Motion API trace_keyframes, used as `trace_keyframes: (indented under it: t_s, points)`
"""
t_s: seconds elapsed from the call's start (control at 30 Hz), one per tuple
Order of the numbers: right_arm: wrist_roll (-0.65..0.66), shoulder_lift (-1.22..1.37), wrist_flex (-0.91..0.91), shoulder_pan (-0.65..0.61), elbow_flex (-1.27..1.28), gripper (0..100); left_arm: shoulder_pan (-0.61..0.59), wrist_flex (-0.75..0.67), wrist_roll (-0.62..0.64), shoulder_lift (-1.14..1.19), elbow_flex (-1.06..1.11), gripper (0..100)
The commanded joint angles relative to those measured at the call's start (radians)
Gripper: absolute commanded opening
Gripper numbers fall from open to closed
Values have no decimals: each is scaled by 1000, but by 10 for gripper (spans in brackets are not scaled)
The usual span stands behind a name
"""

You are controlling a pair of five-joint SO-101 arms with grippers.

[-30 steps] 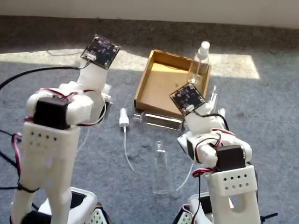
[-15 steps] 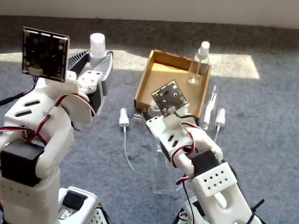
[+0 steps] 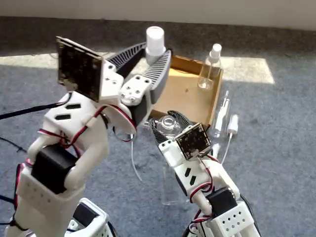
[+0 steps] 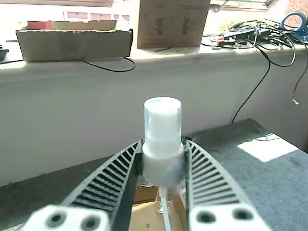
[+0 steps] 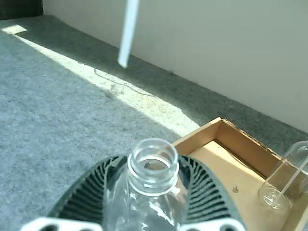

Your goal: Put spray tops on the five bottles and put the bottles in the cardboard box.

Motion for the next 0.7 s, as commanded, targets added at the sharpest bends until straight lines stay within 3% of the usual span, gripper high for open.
trace_keyframes:
  t_s: [0.0, 0.67]
  points:
    - [-6, -27, -21, -8, -8, 4, 70, -118, 8, -18, 101, 7]
    - [-6, -27, 21, -4, -8, 4, 205, -130, 9, -22, 120, 6]
